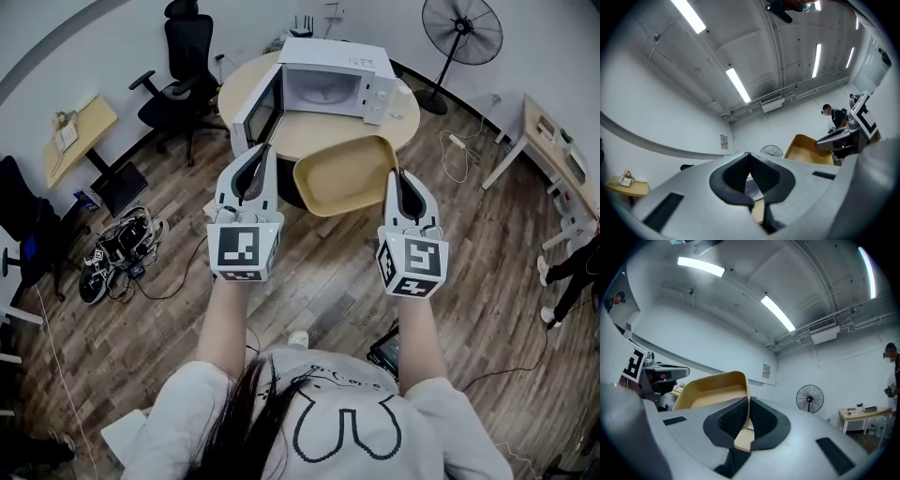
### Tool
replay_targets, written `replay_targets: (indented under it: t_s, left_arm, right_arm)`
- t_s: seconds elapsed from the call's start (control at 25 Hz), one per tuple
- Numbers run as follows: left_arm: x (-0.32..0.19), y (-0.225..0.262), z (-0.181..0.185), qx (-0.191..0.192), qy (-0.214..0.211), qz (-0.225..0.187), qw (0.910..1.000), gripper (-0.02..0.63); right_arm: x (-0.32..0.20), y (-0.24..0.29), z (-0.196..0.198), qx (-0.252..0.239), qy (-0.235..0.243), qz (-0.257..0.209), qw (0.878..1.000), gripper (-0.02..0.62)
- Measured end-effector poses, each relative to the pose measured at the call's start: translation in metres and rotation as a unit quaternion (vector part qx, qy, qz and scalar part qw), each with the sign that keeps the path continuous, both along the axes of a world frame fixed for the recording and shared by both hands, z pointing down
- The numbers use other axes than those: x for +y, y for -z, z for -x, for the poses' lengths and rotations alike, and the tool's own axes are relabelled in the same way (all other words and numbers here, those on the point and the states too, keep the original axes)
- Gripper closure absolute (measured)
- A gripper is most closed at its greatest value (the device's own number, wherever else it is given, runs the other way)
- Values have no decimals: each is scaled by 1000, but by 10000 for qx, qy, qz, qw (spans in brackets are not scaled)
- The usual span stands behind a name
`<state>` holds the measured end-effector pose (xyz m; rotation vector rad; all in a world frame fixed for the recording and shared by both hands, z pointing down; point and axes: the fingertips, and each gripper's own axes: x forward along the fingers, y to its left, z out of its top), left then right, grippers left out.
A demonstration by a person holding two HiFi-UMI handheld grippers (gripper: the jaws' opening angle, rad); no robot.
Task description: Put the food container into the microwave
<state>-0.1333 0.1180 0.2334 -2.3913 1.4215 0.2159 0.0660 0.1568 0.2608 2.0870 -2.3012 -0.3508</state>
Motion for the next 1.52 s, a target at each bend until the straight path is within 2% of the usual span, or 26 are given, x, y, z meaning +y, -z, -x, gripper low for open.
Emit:
replay_targets:
  t_s: [0.24,0.96,1.24,1.52]
  left_arm:
    - [-49,2,-1,14,-89,-20,10000,597]
    - [-123,-9,-8,36,-6,-8,10000,597]
    - [-169,-12,-24,-44,38,-7,10000,597]
    - [-239,-17,-45,-75,107,126,9998,597]
  right_arm:
    - [-47,-3,-1,-72,-121,88,9999,560]
    - [-127,-17,-20,-424,-185,132,9988,560]
    - [-183,-22,-33,-499,-139,193,9985,560]
    - [-256,-27,-52,-535,-29,312,9981,560]
